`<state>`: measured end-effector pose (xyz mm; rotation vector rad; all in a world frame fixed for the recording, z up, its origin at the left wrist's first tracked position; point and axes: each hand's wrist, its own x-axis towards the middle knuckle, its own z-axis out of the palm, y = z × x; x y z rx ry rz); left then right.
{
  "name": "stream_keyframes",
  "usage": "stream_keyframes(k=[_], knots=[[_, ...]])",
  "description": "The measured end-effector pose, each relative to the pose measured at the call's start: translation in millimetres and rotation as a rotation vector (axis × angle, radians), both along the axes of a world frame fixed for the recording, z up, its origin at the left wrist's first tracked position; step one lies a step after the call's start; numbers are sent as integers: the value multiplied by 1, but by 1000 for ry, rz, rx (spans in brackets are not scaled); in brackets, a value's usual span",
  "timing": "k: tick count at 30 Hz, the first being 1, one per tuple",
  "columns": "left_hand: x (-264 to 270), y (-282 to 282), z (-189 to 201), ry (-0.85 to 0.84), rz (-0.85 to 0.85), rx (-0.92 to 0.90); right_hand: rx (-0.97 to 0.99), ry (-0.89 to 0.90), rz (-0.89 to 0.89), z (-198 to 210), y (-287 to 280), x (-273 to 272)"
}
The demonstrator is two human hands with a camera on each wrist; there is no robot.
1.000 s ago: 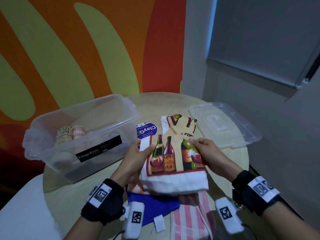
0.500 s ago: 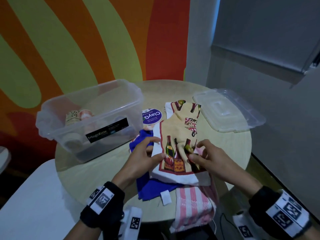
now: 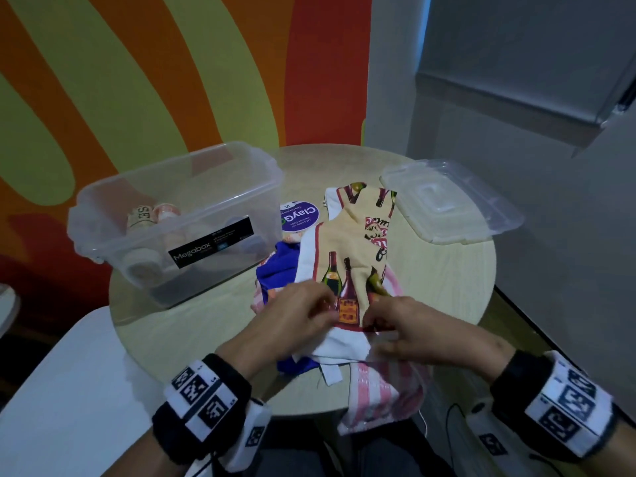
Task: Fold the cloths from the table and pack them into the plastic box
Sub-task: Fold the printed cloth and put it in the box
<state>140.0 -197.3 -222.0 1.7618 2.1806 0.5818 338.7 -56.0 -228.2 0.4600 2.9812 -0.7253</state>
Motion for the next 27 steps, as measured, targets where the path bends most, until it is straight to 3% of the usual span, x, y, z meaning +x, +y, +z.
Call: stream_keyframes(k=[3,6,14,17,20,24,27], knots=[[13,-2,-15,130,-220,-155,81,-65,28,-15,0,2],[17,-1,-29,292,-204,-189,134,-106,35,-17,1,-2],[37,3,-27,388,-176,-169,271,-165,72,-13,-6,-12],[38,1,-28,400,-186,-147,166,-89,33,-10,3,-11],[28,-1,-26,337,-196,-123,63,-53,-5,-3,16,-5],[7,-5,-11,60,-150,-160,-73,1,-56,-6,25,7],[0,-12,-6,-37,-133,-128,-118,-8,-58,-8,18,11]])
